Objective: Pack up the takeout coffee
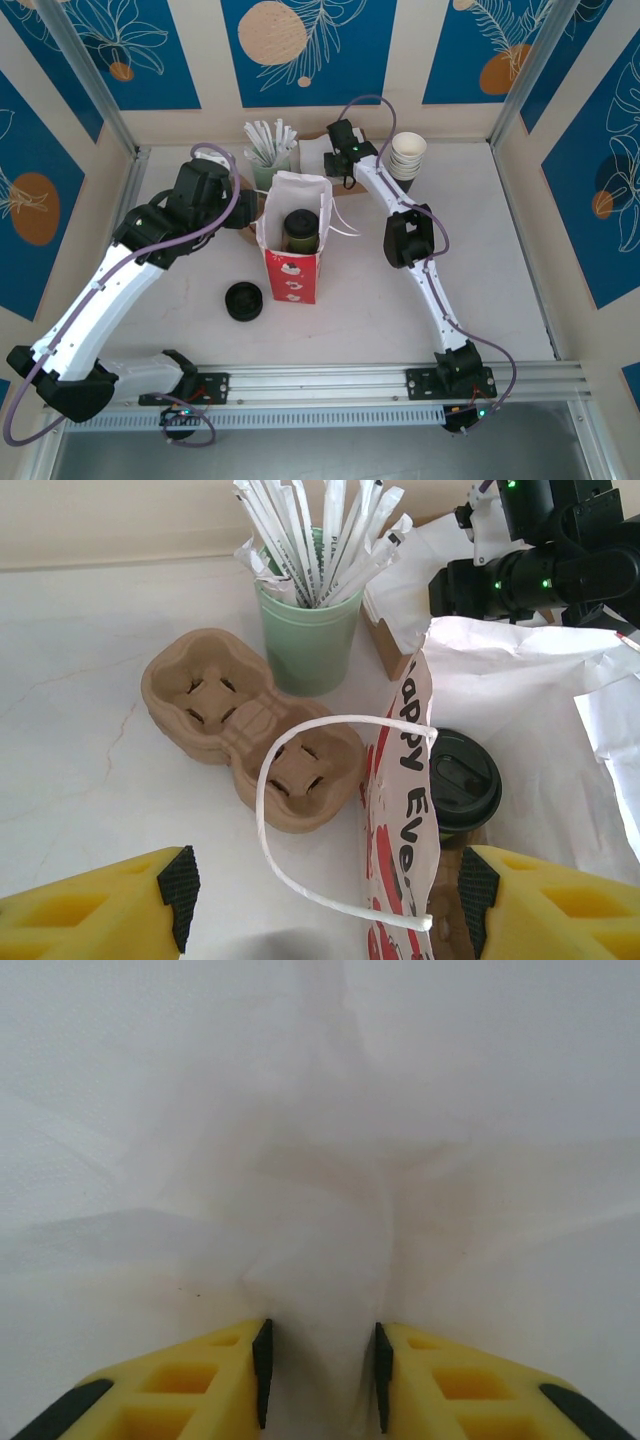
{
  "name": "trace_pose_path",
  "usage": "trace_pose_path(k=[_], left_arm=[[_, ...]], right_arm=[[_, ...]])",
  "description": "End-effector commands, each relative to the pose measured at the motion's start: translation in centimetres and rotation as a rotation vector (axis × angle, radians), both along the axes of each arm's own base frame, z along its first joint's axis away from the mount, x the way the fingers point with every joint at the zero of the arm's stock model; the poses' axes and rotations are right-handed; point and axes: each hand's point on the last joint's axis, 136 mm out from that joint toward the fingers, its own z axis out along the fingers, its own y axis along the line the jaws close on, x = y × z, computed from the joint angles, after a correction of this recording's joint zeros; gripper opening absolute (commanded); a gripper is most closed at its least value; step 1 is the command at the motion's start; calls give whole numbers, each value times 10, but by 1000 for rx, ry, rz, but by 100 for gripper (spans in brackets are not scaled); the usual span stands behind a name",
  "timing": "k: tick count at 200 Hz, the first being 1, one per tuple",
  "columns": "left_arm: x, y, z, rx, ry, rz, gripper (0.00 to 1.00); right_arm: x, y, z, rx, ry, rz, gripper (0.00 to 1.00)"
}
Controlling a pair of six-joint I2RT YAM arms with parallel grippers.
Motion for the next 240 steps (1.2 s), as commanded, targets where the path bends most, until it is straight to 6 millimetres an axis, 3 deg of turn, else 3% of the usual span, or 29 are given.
trace_pose_path(k=[1,74,115,170,205,240], left_arm=[[-3,8,0,-7,-4,23,71],[-5,10,-1,-9,-2,25,71],[-7,10,-2,-11,-2,24,70],[-7,7,-6,-29,3,16,71],[-3,-1,-15,-32,28,-2,71],[1,-10,-23,-40,54,-21,73]], right_arm=[[12,5,45,44,-101,11,31],[16,6,76,57,-168,11,23],[14,7,111,75,-218,20,12],[-11,8,190,172,-268,12,3],[-53,11,262,343,-261,9,0],[-103,11,316,483,-224,9,0]])
